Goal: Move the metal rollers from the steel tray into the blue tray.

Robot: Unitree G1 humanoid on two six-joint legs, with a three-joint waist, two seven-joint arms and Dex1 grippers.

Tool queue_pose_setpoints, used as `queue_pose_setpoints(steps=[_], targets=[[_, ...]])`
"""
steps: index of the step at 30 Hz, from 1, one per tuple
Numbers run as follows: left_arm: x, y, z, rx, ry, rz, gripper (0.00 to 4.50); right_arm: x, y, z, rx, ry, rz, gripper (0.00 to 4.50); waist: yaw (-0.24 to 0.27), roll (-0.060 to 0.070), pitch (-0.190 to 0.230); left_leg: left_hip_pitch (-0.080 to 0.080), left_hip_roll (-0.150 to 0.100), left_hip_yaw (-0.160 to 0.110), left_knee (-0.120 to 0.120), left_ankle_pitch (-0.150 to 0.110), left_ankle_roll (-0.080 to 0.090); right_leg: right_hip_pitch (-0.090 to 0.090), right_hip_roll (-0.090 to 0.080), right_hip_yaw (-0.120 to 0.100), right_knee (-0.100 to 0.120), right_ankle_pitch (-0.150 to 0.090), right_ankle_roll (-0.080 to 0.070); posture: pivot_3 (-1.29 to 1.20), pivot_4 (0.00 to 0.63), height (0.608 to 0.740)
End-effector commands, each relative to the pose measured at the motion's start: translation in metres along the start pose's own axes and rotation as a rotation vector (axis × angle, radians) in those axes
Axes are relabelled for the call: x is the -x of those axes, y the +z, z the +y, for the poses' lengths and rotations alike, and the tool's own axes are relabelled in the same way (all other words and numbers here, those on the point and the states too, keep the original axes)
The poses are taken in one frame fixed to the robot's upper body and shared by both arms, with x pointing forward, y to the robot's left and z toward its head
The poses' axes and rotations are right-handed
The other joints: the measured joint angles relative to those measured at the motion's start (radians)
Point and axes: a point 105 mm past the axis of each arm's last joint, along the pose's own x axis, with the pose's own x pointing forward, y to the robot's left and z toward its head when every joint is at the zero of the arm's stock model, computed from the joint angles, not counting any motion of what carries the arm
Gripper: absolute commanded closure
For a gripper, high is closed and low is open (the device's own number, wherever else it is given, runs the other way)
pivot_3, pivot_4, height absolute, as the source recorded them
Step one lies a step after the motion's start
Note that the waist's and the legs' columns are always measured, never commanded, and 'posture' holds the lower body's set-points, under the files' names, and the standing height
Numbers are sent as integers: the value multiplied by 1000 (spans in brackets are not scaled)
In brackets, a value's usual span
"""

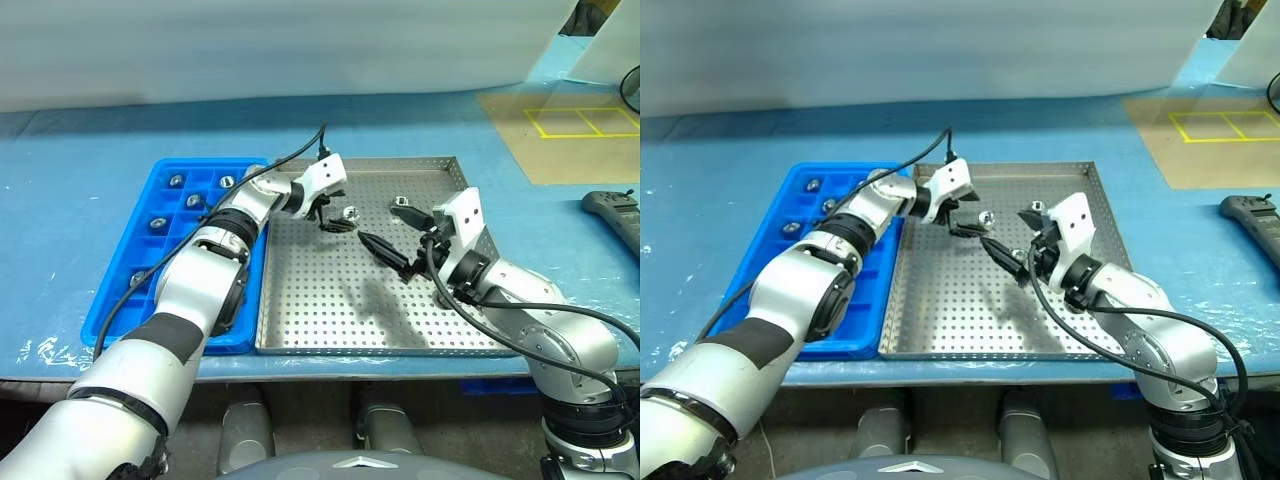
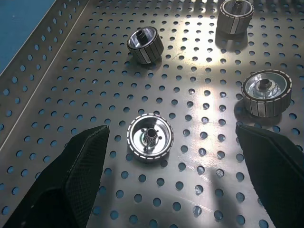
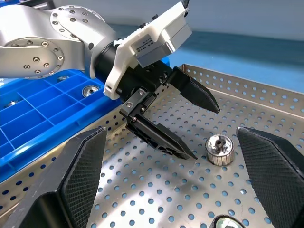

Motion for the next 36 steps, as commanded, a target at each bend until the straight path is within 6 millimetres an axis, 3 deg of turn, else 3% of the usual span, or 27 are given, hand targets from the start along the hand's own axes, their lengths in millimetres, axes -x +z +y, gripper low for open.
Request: queue_pose_setpoints(steps=[1,36], targets=[[-1,11,5,-18,29,3,16,4,10,8,6,13,-37,0,0,0,0,0,0,0,0,0,0,0,0,0,0,0,0,-336,150,740],[-18,2,4,-5,112,86,16,11,7,22,-37,-37,-36,0,-19,0,0,0,0,0,0,-1,1,0,0,0,-1,0,0,-427,150,740]])
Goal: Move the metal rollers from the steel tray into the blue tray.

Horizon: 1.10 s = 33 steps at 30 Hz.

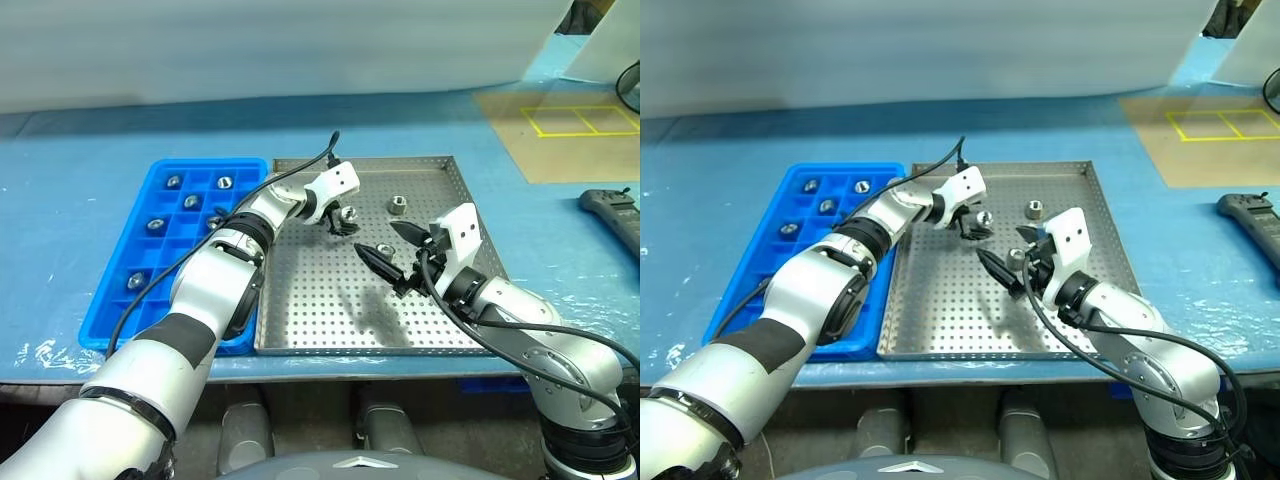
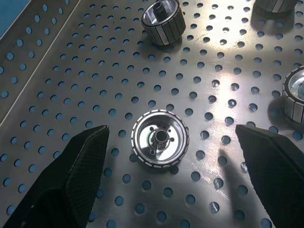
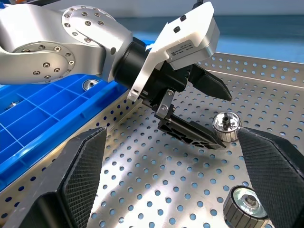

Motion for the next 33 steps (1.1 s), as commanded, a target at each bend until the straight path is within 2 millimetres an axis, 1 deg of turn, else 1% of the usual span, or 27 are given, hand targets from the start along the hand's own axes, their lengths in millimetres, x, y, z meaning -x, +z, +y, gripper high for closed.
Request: queue_pose_setpoints(steps=[1,6,9,11,15,16,22,26,33], targets=[[2,7,4,-19,11,0,16,4,14,7,33,12,-59,0,-5,0,0,0,0,0,0,0,0,0,0,0,0,0,0,-427,150,740],[3,4,6,-11,25,22,16,5,15,8,34,8,-61,0,-9,0,0,0,0,0,0,0,1,0,0,0,-1,0,0,-431,150,740],[3,-2,8,-19,47,52,565,6,15,7,37,4,-62,0,-9,0,0,0,0,0,0,-1,1,0,0,0,-1,0,0,-431,150,740],[3,-4,9,-12,56,63,1198,6,16,7,39,2,-63,0,-9,0,0,0,0,0,0,-1,1,0,0,0,-1,0,0,-442,150,740],[5,-7,12,-2,77,78,2671,6,16,6,41,-2,-63,0,-9,0,0,-1,0,0,0,-1,1,0,0,0,-1,0,1,-442,150,740],[5,-8,12,0,79,80,2892,7,16,6,42,-3,-64,0,-9,0,0,-1,0,0,0,-1,1,0,0,0,-1,0,1,-442,150,740],[6,-8,12,12,68,75,2901,6,17,6,43,-5,-65,0,-10,0,0,0,0,0,0,-1,1,0,0,0,-1,0,1,-443,150,740],[8,-1,12,29,46,44,2901,6,16,6,43,-4,-64,0,-10,0,0,-1,0,0,0,-1,1,0,0,0,-1,0,1,-441,150,740],[15,13,14,0,-1,2,2901,5,16,8,53,15,-58,0,-9,0,0,-2,0,0,0,-1,2,0,0,0,-3,0,1,-431,150,740]])
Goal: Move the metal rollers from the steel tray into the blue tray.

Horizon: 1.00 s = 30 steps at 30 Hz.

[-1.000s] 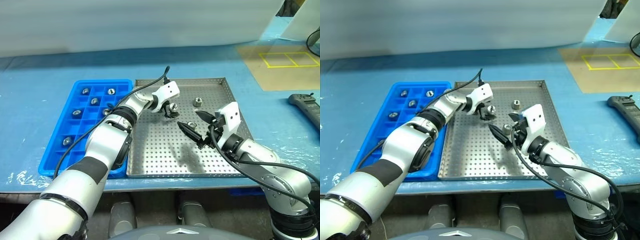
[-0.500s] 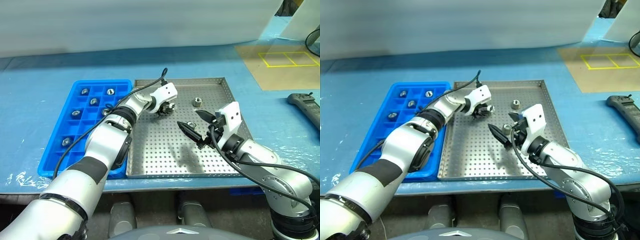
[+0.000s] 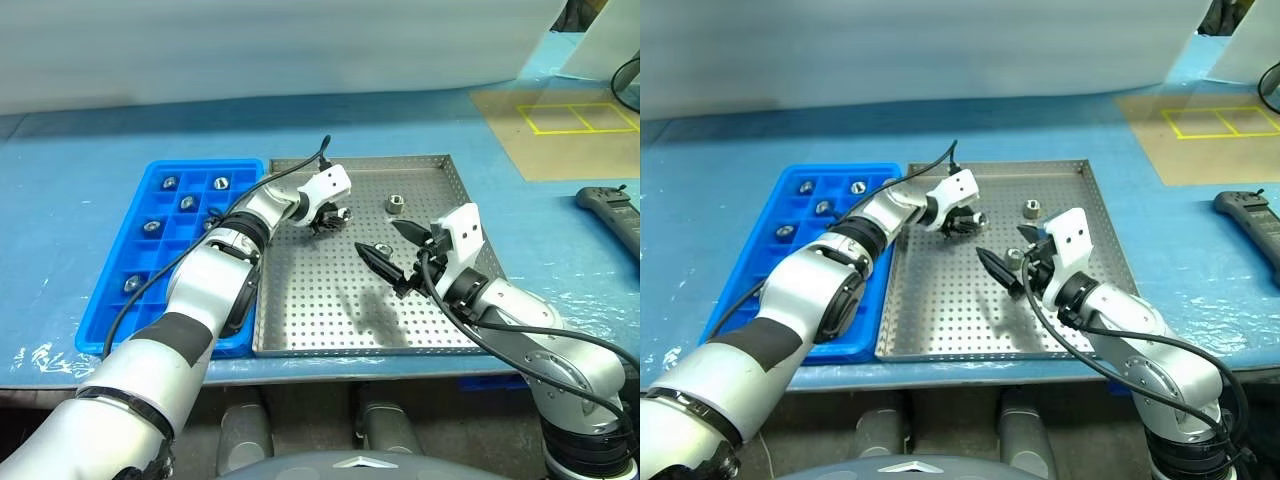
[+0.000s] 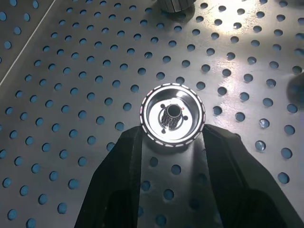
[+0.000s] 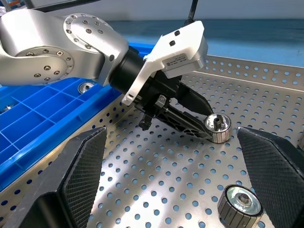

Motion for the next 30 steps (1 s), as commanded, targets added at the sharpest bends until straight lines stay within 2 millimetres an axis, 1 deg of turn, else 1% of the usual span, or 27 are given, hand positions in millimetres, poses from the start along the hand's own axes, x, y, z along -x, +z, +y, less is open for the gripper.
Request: queue_pose_setpoints(steps=[1,7,11,14,17,20,22,26,30], targets=[[13,29,9,-56,-13,-72,2901,3,12,6,43,29,-41,0,0,0,0,-1,0,0,0,0,0,0,0,0,0,0,0,-424,150,740],[25,41,12,-108,-61,-89,2901,2,2,10,38,72,12,0,1,0,0,-1,0,0,0,0,0,0,0,0,-1,0,0,-390,150,740],[34,46,12,-147,-110,-93,2901,1,-8,12,42,106,63,0,2,0,0,-1,0,0,0,0,0,0,0,0,-1,0,0,-365,150,740],[41,47,15,-174,-123,-95,2901,-2,-10,11,48,122,74,0,4,0,0,-1,0,0,0,0,0,0,0,0,-1,0,0,-346,150,740],[51,53,19,-207,-129,-120,2901,-6,-14,11,69,154,100,0,5,0,0,-1,0,0,0,0,0,0,0,0,-1,0,0,-299,150,740],[60,59,24,-216,-119,-155,2901,-11,-13,9,80,182,99,0,10,0,0,-1,0,0,0,0,0,0,-1,0,0,0,0,-269,150,740],[66,58,26,-214,-125,-168,2901,-15,-12,8,88,201,94,0,13,0,0,-1,0,0,0,0,0,0,-1,0,0,0,0,-230,150,740],[75,50,32,-221,-112,-164,2901,-23,-10,8,96,240,83,0,23,0,0,0,1,0,0,0,0,0,-1,-1,1,0,0,-197,150,740],[88,51,35,-220,-107,-205,2901,-32,-8,8,93,280,67,0,34,0,0,0,1,0,0,0,0,-1,-1,-1,3,0,0,-136,150,740]])
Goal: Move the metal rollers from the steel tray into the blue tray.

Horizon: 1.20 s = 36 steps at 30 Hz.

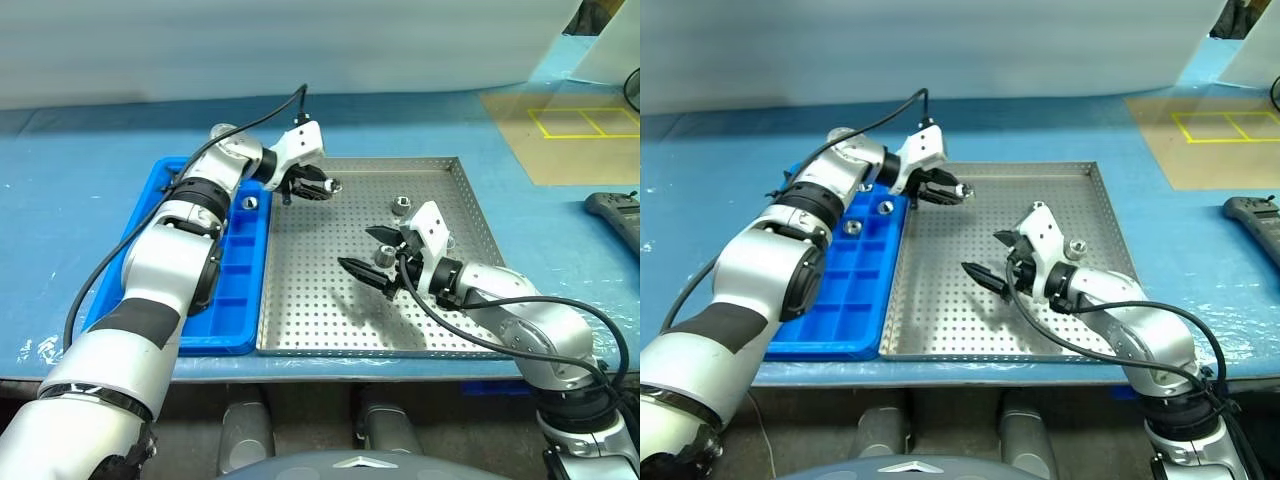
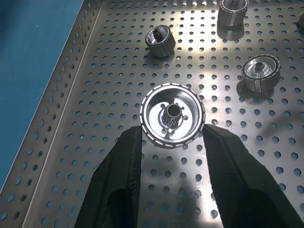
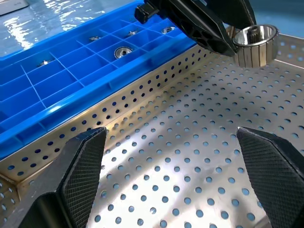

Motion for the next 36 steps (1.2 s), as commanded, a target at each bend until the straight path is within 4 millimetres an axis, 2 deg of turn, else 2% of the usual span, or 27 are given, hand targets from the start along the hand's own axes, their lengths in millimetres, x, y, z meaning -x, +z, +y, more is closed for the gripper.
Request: queue_pose_setpoints(steps=[1,8,18,25,36], targets=[[16,18,8,-50,36,-74,2901,-7,13,4,30,53,-56,0,6,0,0,0,0,0,0,0,0,0,0,0,0,0,0,-108,150,740],[37,4,8,-19,122,-88,2901,-20,18,2,56,98,-85,0,19,0,0,1,0,0,0,0,-1,0,0,-1,2,0,0,-52,150,740],[71,-15,2,42,334,-67,2901,-33,22,2,83,155,-104,0,42,0,0,-3,1,-1,1,1,-2,-3,0,-2,4,0,0,17,150,740],[90,-30,-23,108,375,-38,2901,-43,22,3,91,201,-104,0,51,0,1,-4,1,-1,0,2,-3,-6,0,-2,4,0,0,85,150,740],[117,-40,-40,161,474,1,2901,-59,25,10,106,299,-109,0,59,0,1,-4,1,-1,1,2,-4,-6,0,-5,5,0,0,196,150,740]])
